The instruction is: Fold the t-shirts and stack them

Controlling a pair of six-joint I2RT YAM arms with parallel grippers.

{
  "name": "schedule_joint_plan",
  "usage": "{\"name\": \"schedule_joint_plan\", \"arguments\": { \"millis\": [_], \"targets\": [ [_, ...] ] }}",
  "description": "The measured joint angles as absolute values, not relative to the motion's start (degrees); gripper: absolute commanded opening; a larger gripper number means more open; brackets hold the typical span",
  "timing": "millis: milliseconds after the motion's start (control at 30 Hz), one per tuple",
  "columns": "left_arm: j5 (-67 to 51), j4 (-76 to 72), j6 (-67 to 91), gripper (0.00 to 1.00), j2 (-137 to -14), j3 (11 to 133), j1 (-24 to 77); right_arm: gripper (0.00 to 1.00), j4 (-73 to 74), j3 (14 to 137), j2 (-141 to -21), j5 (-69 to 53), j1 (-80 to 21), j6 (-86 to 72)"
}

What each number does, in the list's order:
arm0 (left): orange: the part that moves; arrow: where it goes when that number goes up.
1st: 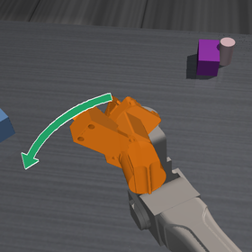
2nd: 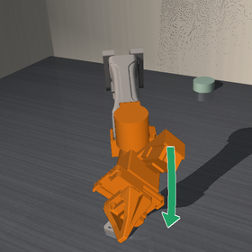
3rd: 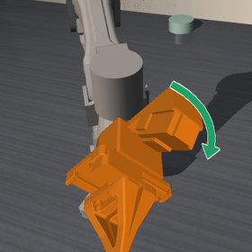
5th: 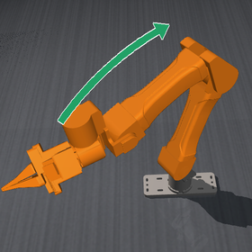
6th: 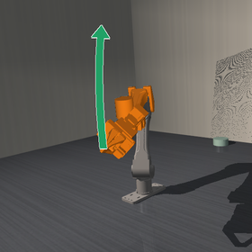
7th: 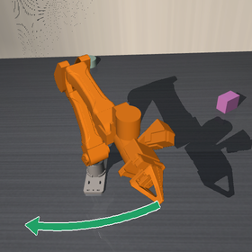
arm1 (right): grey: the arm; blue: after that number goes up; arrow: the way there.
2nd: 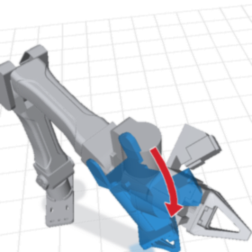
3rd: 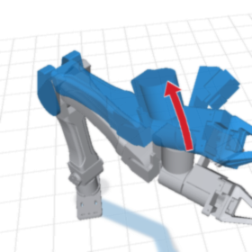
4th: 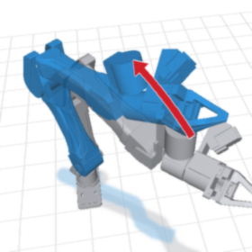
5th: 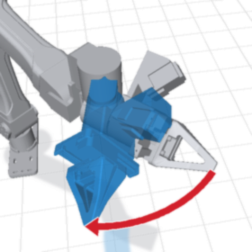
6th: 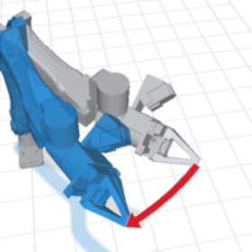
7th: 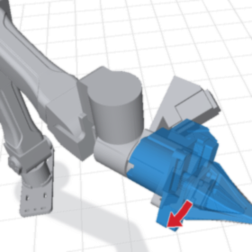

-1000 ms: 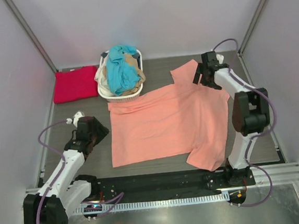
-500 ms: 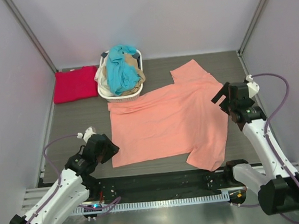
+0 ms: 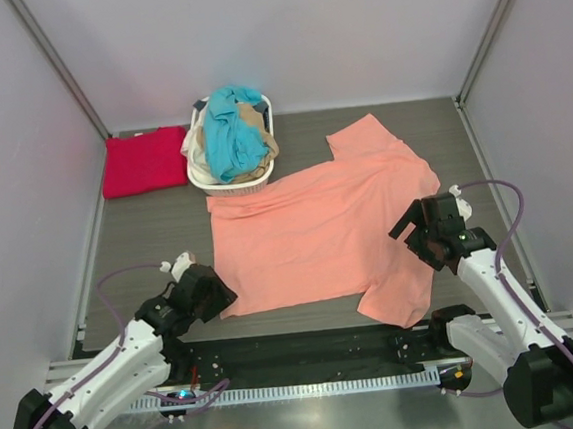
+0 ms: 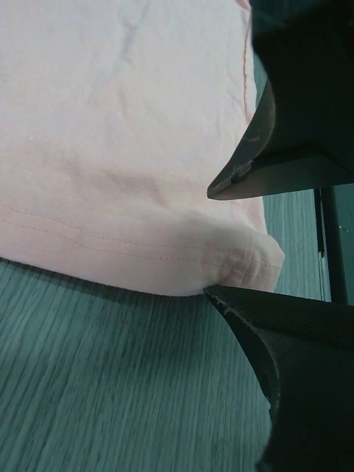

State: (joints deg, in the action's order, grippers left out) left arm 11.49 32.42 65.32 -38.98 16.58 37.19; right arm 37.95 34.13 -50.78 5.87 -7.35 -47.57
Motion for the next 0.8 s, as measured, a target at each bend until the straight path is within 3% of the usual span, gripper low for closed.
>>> {"name": "schedule_joint_plan", "arguments": {
  "millis": [467,800],
  "targets": [
    [19.1,46.5,70.0,0.53,-41.9,26.4,45.5,1.00,37.5,35.2,-51.8,5.7,-7.4,-46.9],
    [19.5,48.9,75.8,0.48,-41.8,22.2,50.9,1.00,36.9,35.2,-52.7,5.6,-7.4,-44.7]
  ]
}}
